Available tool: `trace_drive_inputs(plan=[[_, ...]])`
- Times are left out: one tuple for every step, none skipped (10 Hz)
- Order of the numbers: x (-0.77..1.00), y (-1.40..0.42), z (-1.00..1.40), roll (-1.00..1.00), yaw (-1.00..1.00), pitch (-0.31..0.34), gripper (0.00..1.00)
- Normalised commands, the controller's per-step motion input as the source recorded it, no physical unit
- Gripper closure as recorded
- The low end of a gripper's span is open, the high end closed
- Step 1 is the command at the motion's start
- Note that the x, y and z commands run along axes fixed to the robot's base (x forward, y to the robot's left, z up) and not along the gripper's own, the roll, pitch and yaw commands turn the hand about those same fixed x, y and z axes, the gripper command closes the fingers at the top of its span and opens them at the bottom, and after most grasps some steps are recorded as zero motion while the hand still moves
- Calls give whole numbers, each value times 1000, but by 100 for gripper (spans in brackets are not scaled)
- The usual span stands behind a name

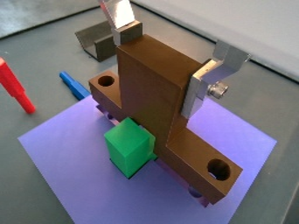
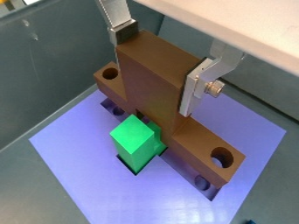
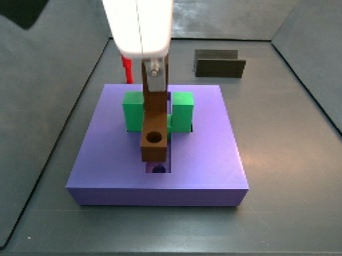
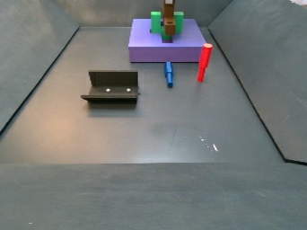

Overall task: Pick up the brown object. Move up. Move to above the board. Insert the brown object.
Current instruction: Insert the brown object.

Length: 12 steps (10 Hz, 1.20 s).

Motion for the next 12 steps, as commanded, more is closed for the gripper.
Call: trace_drive_inputs(plan=[[0,0,-280,-61,-60,-44,100],[0,0,-266,-66,-46,-44,100],[0,0,-249,-20,-31,-29,100],[14,0,-209,0,-11,-7,100],[37,6,-163,0,0,-4,100],[114,0,-123,0,0,-3,100],[143,17,-69,0,0,0,100],[171,109,0,-87,0,0,100],[89,114,0,-104,0,0,100],[0,137,0,-137,-54,0,100],[0,80,0,-117,-40,0,100],[0,29,-17,-91,-6,0,100]])
